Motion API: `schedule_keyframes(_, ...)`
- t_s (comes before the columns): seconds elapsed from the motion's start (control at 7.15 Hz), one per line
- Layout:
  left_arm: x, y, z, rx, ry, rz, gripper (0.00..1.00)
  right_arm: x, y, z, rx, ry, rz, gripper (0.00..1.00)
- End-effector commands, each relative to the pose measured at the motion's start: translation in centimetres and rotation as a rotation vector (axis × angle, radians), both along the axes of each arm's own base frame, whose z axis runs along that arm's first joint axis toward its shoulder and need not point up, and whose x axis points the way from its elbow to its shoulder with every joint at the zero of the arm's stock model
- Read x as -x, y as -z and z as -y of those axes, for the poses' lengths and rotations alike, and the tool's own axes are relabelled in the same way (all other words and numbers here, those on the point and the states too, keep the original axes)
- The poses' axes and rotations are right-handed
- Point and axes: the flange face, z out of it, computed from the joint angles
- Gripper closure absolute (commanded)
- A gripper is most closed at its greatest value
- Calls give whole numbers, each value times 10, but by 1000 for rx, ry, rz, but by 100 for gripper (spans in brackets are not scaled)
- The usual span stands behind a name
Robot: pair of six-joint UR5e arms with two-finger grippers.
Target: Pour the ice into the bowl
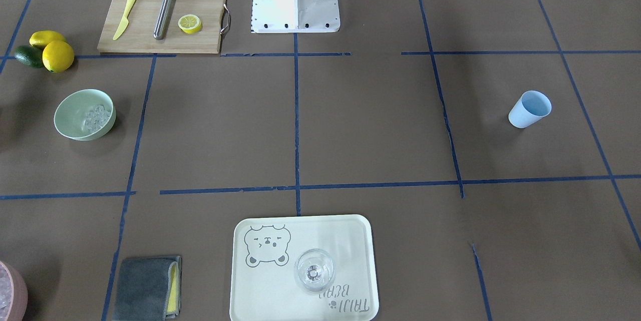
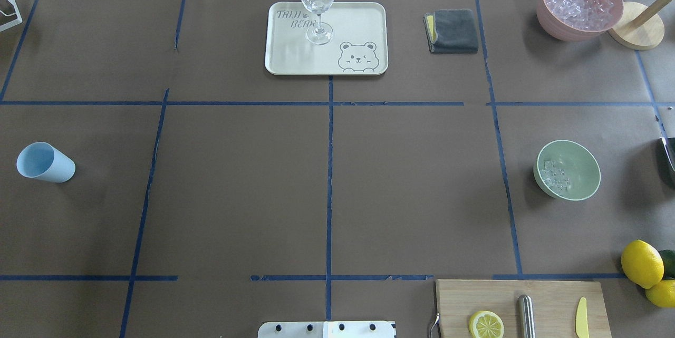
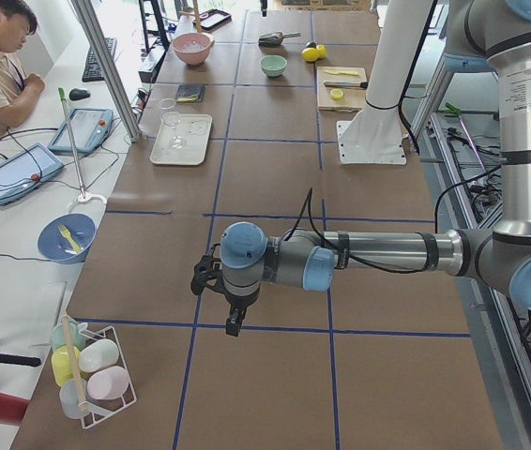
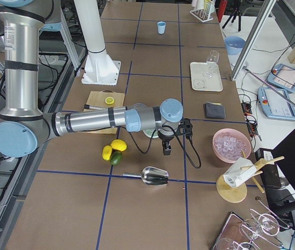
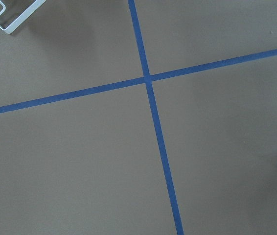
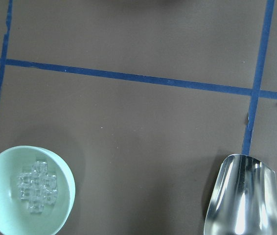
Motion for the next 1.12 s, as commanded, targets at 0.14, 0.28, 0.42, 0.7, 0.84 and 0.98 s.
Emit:
schedule_keyframes(0.14,0,0,0,4,1,0,0,-5,-27,0,36,-10,-79,0)
schedule_keyframes(0.28,0,1,1,4,1,0,0,-4,-33,0,51,-13,-79,0)
schedule_keyframes(0.42,-2,1,1,4,-3,-2,0,-4,-33,0,52,-13,-76,0)
schedule_keyframes(0.7,-3,-1,1,7,-6,0,0,-3,-31,1,49,-11,-72,0)
schedule_keyframes(0.84,-3,-2,0,10,-6,0,0,-1,-29,3,46,-8,-72,0)
schedule_keyframes(0.98,-3,-2,0,11,-6,-1,0,0,-26,5,39,-8,-71,0)
